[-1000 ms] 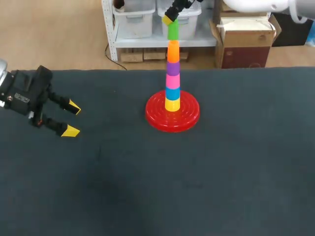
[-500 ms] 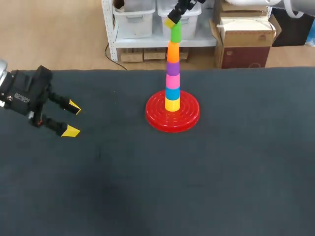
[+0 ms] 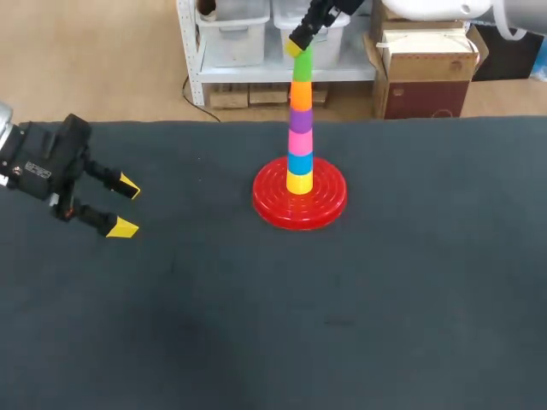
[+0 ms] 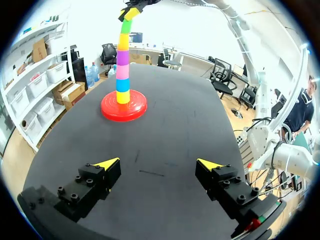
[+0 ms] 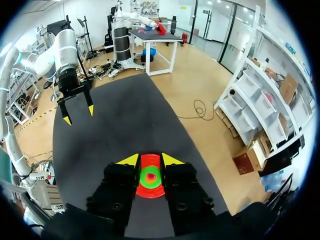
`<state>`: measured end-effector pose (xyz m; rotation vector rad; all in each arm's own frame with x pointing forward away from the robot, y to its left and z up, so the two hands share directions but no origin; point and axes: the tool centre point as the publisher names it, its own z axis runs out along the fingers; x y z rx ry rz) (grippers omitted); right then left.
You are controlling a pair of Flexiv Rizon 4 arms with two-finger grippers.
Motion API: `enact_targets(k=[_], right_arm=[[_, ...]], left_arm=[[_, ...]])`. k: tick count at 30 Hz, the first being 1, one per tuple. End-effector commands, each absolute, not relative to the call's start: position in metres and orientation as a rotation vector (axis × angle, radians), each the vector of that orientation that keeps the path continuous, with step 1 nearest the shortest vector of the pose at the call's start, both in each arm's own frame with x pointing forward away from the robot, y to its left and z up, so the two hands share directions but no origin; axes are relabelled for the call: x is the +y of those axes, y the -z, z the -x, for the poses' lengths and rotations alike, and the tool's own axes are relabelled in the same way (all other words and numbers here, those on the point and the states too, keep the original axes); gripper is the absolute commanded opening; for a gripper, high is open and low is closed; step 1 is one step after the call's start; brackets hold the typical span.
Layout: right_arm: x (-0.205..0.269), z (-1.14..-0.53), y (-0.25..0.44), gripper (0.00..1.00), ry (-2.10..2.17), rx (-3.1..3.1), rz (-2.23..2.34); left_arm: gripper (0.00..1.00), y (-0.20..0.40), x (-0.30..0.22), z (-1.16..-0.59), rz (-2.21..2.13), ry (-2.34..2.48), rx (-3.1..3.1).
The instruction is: Pick up and stack the cylinders on the red base in this order: pink,purple,orange,green
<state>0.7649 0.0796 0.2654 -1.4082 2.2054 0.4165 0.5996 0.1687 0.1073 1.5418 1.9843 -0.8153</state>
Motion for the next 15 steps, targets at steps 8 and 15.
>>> enact_targets(k=[8,15], right_arm=[[0.082,-0.766,-0.253,0.0,-0.416,2.217,1.414],[0.078,-0.763,-0.271,1.0,-0.427,2.158,1.352]], left_arm=[[1.0,-0.106,0.17,-0.599,-1.542,0.815,1.98],[1.0,-0.106,0.17,-0.599,-1.542,0.815,1.98]])
